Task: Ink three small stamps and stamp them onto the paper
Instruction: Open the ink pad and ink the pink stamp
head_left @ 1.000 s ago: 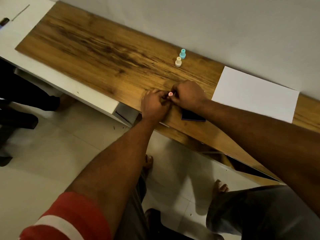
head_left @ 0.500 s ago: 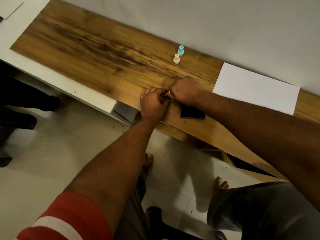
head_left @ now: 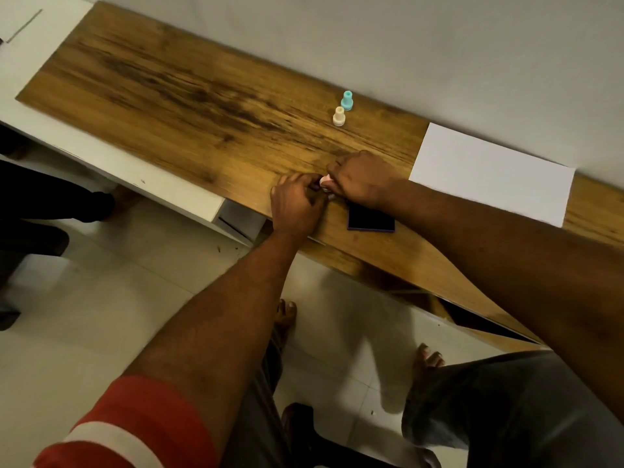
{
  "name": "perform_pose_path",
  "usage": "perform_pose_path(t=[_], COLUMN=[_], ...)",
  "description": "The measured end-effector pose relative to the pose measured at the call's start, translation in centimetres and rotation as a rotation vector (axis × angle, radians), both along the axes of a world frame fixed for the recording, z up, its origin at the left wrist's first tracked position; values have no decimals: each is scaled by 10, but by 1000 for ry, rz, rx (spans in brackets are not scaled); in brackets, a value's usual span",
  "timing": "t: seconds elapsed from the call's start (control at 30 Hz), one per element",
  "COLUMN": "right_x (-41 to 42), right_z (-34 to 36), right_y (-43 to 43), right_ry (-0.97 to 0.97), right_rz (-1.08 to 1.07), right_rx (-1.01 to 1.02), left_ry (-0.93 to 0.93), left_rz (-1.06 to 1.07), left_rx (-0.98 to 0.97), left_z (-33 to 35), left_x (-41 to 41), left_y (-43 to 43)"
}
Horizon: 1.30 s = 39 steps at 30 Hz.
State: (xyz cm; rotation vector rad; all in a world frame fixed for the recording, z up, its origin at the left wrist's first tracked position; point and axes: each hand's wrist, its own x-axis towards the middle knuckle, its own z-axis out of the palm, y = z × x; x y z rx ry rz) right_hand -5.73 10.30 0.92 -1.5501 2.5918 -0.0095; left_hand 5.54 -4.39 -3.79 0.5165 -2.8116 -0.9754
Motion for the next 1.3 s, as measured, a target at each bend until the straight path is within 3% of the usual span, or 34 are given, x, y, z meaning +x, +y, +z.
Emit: perform_pose_path(t=[0.2,0.33,0.43,0.53,0.7,0.83,1.0,1.3], right_x=[16,29,39,43,50,47,77,75], right_z=[1,3,4,8,25,46,0,-6], right_y=[49,94,111,112,95,79,82,80], right_ry=[-80,-51,-51,-41,19,251,17,143], right_rz=[-225,-296,-295,-288,-261,-274,-355,-293], right_rx=[-83,-60,3,47,106,-81,221,273], left_ry=[66,113,-14,-93,-94,-142,-161,-188], left_rz=[18,-263,-446,-494,-429,-385,-365,-327], left_rx=[148,-67,-231,-301,-287,-277,-247,-240], left_z=[10,28,31,22,14,16,16,18], left_x=[-2,-9,-8,-3,-1,-2,0,1], left_y=[0,12,30,39,44,46,47,50])
